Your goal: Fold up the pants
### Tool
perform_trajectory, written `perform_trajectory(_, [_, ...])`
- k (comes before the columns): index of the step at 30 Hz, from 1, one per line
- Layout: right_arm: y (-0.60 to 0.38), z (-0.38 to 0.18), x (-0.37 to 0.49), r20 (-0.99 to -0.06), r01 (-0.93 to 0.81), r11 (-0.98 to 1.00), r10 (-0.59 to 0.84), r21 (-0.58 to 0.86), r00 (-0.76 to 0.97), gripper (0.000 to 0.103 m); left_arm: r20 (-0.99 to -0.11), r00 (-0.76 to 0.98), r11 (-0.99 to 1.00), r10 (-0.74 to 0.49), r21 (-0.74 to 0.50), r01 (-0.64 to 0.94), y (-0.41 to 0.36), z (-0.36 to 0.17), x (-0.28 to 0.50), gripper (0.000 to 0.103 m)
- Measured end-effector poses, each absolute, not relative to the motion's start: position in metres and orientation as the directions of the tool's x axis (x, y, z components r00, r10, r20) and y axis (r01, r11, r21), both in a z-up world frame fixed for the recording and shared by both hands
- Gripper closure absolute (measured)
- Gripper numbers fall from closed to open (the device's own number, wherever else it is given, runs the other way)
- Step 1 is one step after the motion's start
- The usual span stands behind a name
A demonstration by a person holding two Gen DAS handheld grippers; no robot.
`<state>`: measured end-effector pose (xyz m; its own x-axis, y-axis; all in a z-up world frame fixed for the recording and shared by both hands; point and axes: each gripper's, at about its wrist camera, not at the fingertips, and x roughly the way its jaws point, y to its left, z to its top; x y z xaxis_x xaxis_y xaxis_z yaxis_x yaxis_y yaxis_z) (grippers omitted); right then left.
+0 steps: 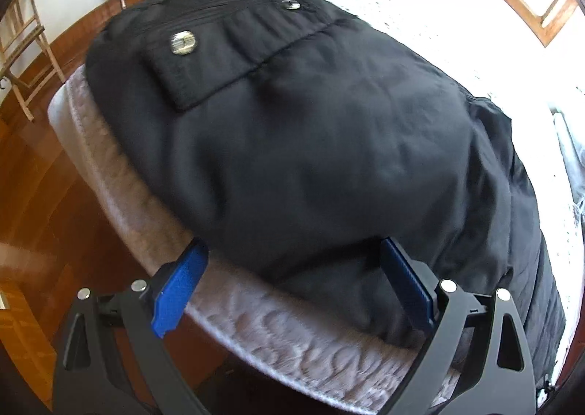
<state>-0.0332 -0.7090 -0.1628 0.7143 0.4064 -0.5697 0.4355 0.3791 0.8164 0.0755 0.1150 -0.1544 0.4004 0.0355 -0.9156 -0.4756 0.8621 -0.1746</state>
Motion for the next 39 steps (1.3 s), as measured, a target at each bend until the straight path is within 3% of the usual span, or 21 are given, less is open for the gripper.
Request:
perform_trajectory(5, [-0.717,-0.126,-0.023,-0.593,0.406,0.475,0.360,0.781,0.720,0.087,-0.917,0.397,0.887,0.044,-0.147,-0.438,0.086,-0.155,0.093,0.004])
perform_trajectory(10, [-0.747,-0.112,-0.045,-0.630,0.449,0.503,0.280,0.739,0.724,0.088,-0.916,0.400,0.890,-0.032,-0.208,-0.406,0.058,-0.163,0.104,0.003])
perform_trajectory(14, [-0.766,-0.128,-0.065,-0.669,0.519,0.473,0.233,0.712,0.706,0.088,-0.909,0.411,0.912,-0.066,-0.223,-0.345,0.030,-0.170,0.111,0.003])
perform_trajectory(19, [-0.770,-0.153,-0.073,-0.711,0.563,0.477,0.217,0.675,0.669,0.086,-0.901,0.433,0.927,-0.024,-0.183,-0.329,0.017,-0.177,0.113,0.002])
perform_trajectory(24, [-0.764,-0.145,-0.070,-0.730,0.555,0.530,0.198,0.642,0.654,0.074,-0.872,0.489,0.928,-0.008,-0.189,-0.321,0.038,-0.157,0.082,0.003])
perform_trajectory(27, [-0.761,-0.131,-0.069,-0.771,0.563,0.601,0.146,0.567,0.620,0.056,-0.854,0.518,0.912,0.049,-0.174,-0.372,0.061,-0.138,0.067,0.003])
perform_trajectory(31, [-0.742,-0.098,-0.079,-0.827,0.591,0.715,-0.030,0.374,0.561,0.028,-0.837,0.543,0.849,0.065,-0.239,-0.471,0.104,-0.116,0.047,0.003])
perform_trajectory(35, [-0.711,-0.058,-0.081,-0.814,0.535,0.818,-0.154,0.214,0.560,0.023,-0.830,0.556,0.779,0.033,-0.328,-0.535,0.130,-0.110,0.040,0.003])
perform_trajectory(39, [-0.682,-0.030,-0.076,-0.772,0.424,0.880,-0.115,0.213,0.626,0.016,-0.847,0.531,0.729,0.027,-0.347,-0.590,0.142,-0.125,0.051,0.003])
